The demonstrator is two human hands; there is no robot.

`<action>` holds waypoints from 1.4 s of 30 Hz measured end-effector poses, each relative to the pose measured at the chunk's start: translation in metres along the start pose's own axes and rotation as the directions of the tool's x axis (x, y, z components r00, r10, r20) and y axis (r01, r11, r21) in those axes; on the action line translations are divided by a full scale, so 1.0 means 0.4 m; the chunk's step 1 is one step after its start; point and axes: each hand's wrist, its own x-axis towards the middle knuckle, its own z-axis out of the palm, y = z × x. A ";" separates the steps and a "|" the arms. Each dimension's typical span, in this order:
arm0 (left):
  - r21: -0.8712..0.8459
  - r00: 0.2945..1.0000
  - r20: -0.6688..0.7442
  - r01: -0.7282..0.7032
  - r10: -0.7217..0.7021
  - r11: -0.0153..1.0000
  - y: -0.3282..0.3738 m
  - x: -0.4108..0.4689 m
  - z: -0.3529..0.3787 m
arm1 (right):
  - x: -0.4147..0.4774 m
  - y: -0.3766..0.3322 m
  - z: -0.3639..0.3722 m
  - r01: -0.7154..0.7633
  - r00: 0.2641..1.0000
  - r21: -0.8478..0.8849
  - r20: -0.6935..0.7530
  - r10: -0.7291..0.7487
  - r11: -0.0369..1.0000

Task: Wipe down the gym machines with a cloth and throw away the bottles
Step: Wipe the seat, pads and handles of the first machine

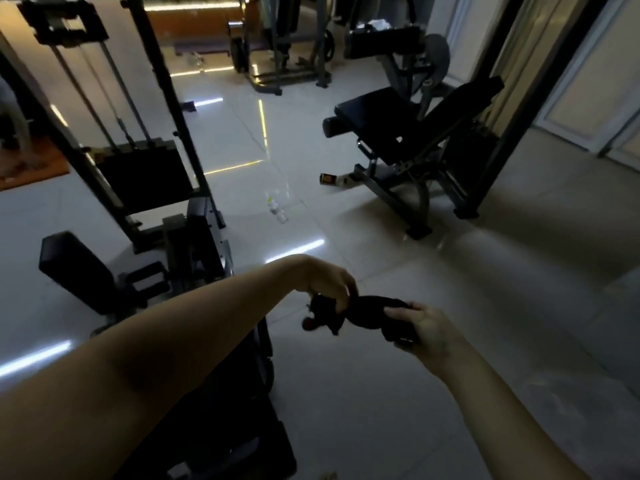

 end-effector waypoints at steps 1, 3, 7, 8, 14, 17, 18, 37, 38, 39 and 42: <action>0.003 0.998 -0.028 0.054 -0.054 0.999 -0.017 0.015 -0.013 | 0.043 -0.016 -0.007 -0.013 1.000 -0.022 0.006 0.013 1.000; -0.081 0.976 -0.169 0.127 -0.139 0.989 -0.059 0.047 -0.036 | 0.125 -0.046 0.004 -0.041 0.998 -0.079 0.035 0.044 0.996; -0.333 0.777 -0.520 0.199 -0.355 0.922 -0.205 0.100 -0.040 | 0.298 -0.042 0.044 -0.110 0.983 -0.259 0.113 0.144 0.960; -0.372 0.738 -0.550 0.203 -0.391 0.906 -0.227 0.101 -0.036 | 0.330 -0.039 0.052 -0.129 0.977 -0.295 0.127 0.172 0.947; -0.672 0.574 -0.517 0.188 -0.635 0.717 -0.323 0.134 0.082 | 0.576 -0.037 0.137 0.072 0.890 -0.677 0.374 0.259 0.732; -0.833 0.420 -0.461 0.099 -0.782 0.544 -0.314 0.161 0.210 | 0.658 -0.014 0.173 0.257 0.785 -0.775 0.516 0.342 0.578; -0.876 0.375 -0.422 0.066 -0.825 0.478 -0.307 0.165 0.266 | 0.675 0.005 0.183 0.312 0.742 -0.783 0.555 0.377 0.539; -0.789 -0.041 0.160 -0.606 -0.986 -0.103 -0.511 0.414 0.815 | 0.769 0.509 0.410 0.818 0.294 -0.383 0.920 0.260 0.430; -0.765 -0.046 0.183 -0.634 -0.982 -0.113 -0.529 0.414 0.806 | 0.771 0.517 0.430 0.818 0.275 -0.359 0.930 0.244 0.449; -0.738 -0.065 0.196 -0.667 -0.978 -0.104 -0.556 0.421 0.802 | 0.783 0.532 0.449 0.821 0.249 -0.332 0.941 0.231 0.466; -0.669 -0.241 0.189 -0.741 -0.952 0.055 -0.648 0.443 0.792 | 0.832 0.569 0.500 0.824 0.153 -0.244 0.965 0.212 0.511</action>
